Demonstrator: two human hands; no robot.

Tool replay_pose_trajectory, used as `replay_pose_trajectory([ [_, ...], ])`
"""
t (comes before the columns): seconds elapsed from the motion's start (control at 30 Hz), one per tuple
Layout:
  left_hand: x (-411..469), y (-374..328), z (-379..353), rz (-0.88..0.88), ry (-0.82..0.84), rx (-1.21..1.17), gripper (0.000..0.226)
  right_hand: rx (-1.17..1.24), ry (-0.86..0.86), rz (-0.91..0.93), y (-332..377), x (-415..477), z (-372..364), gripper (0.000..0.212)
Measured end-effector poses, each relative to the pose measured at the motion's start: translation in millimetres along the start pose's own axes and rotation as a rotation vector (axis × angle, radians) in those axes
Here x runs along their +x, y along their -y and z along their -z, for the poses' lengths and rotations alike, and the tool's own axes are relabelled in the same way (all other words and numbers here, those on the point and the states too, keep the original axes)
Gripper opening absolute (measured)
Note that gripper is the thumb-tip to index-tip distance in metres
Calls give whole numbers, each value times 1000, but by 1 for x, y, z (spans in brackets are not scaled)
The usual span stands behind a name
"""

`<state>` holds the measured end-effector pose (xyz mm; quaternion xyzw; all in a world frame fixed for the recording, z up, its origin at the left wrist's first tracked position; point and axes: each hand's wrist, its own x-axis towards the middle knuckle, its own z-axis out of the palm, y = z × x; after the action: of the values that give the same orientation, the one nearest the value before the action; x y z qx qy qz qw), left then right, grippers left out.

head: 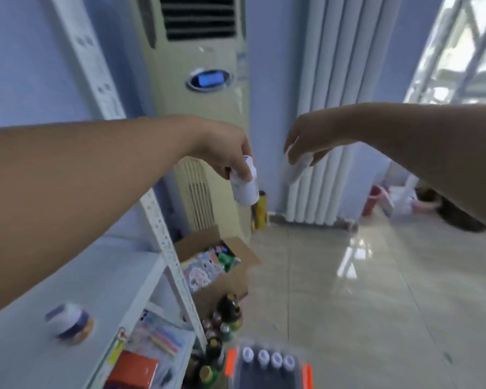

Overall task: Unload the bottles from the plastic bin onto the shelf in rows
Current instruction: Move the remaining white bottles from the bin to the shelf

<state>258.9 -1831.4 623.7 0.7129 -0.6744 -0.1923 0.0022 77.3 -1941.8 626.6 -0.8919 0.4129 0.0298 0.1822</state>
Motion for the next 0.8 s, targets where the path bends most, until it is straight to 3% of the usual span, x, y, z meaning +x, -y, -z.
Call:
replay_pose_trajectory([
  [0.13,-109,6,20,151,-121,-118,17,142,-39,189,64,-20,23,30],
  [0.23,-190,16,13,288,-180,-193,23,162,15,337,120,-40,13,30],
  [0.43,-352,50,-30,616,-295,-315,31,54,143,642,256,-90,-53,29],
  [0.8,-658,105,-102,1088,-396,-317,29,-68,307,1040,499,-228,-158,24],
])
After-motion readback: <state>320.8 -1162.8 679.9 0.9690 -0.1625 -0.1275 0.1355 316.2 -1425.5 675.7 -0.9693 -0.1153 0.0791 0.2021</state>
